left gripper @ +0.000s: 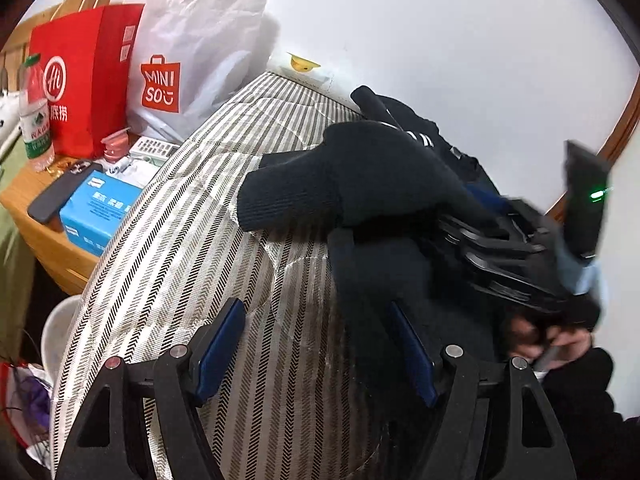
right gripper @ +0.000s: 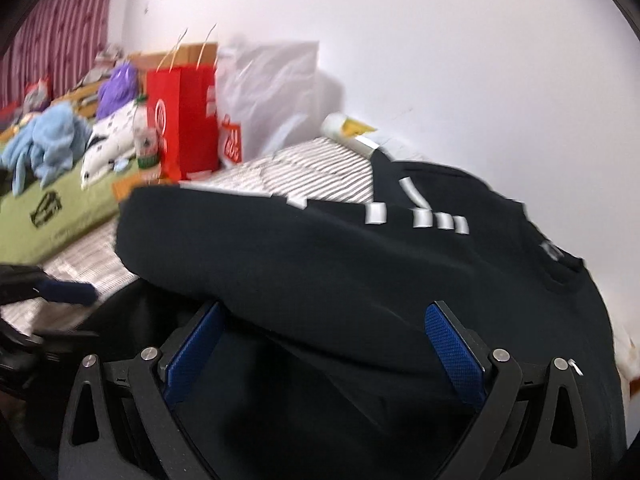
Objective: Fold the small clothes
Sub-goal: 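Grasp the sleeve with white lettering using the right gripper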
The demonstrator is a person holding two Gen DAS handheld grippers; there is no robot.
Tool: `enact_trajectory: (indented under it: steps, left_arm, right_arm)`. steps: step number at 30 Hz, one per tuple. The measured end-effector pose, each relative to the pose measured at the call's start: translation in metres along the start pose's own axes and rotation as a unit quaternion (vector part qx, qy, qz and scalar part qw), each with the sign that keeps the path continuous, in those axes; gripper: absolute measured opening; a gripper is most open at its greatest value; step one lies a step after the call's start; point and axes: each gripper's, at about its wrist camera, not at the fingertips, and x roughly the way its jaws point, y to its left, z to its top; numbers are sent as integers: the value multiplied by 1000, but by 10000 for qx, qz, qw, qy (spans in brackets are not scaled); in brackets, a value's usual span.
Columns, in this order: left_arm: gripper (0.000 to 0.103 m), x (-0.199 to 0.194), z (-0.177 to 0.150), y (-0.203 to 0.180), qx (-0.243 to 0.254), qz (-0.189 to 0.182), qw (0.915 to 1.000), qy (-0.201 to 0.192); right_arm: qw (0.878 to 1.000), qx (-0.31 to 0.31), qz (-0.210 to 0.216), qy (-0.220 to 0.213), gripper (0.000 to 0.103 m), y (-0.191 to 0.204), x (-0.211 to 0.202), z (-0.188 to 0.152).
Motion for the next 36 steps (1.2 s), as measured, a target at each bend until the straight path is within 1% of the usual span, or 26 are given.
enact_trajectory:
  steps: [1,2,3,4,6,7,8,9,10,12,13,15,16,19,21,23,25,29,31,34,35,36]
  left_arm:
    - [72,-2,-1,2,4,-1,10000,2]
    - [72,5,4,-5,22,26,10000,11]
    - [72,5,4,-6,64,74,10000,17]
    - [72,5,4,-8,108,125,9999,37]
    - [72,6,5,-12,195,174,9996,91]
    - [72,9,6,-15,251,218,9994,132]
    - [72,13,7,-19,327,339,9987,169]
    - [72,16,7,-24,424,497,9977,195]
    - [72,20,7,-28,522,639,9963,225]
    - [72,25,8,-32,635,833,9942,261]
    - [72,27,9,-34,666,921,9932,270]
    - [72,29,10,-35,655,1002,9923,309]
    - [72,29,11,-36,635,1033,9920,349]
    - [71,35,23,-36,641,1051,9913,476]
    - [71,38,32,-43,747,1012,9909,482]
    - [71,42,41,-53,897,1031,9894,483]
    - [71,51,53,-65,1147,1067,9866,462]
    - [71,76,73,-86,1623,1386,9759,446]
    - [71,85,79,-91,1738,1443,9729,488]
    - [71,94,84,-99,1894,1364,9713,466]
    - [71,96,84,-101,1966,1330,9704,441]
    - [71,97,83,-104,2070,1294,9689,400]
  right_arm:
    - [10000,9,-4,10,66,0,5,-2]
    - [9999,82,92,111,28,-2,11,-2]
    - [9995,207,223,118,9,-6,11,-2]
    - [9987,399,331,11,9,-13,8,0]
    - [9947,813,525,-349,9,-31,-11,2]
    - [9927,959,545,-484,9,-39,-19,5]
    - [9882,1224,560,-729,9,-54,-36,5]
    - [9835,1458,596,-886,9,-67,-49,3]
    - [9803,1655,566,-922,9,-76,-57,3]
    - [9704,2094,485,-1097,9,-107,-78,-4]
    - [9685,2176,407,-1135,9,-115,-84,-7]
    - [9637,2385,82,-1197,9,-140,-99,-21]
    - [9620,2461,8,-1181,9,-148,-102,-26]
    - [9509,2889,-241,-1083,9,-178,-109,-55]
    - [9445,3121,-334,-974,9,-193,-109,-72]
    - [9374,3358,-501,-774,9,-205,-107,-94]
    - [9290,3603,-560,-637,9,-214,-108,-114]
    - [9093,4095,-578,-462,10,-225,-109,-145]
    - [9064,4148,-740,-316,11,-228,-113,-156]
    - [9062,4089,-1077,-108,13,-235,-131,-172]
    - [9074,4037,-1168,-57,17,-238,-137,-174]
    - [9100,3946,-1272,-35,23,-241,-146,-173]
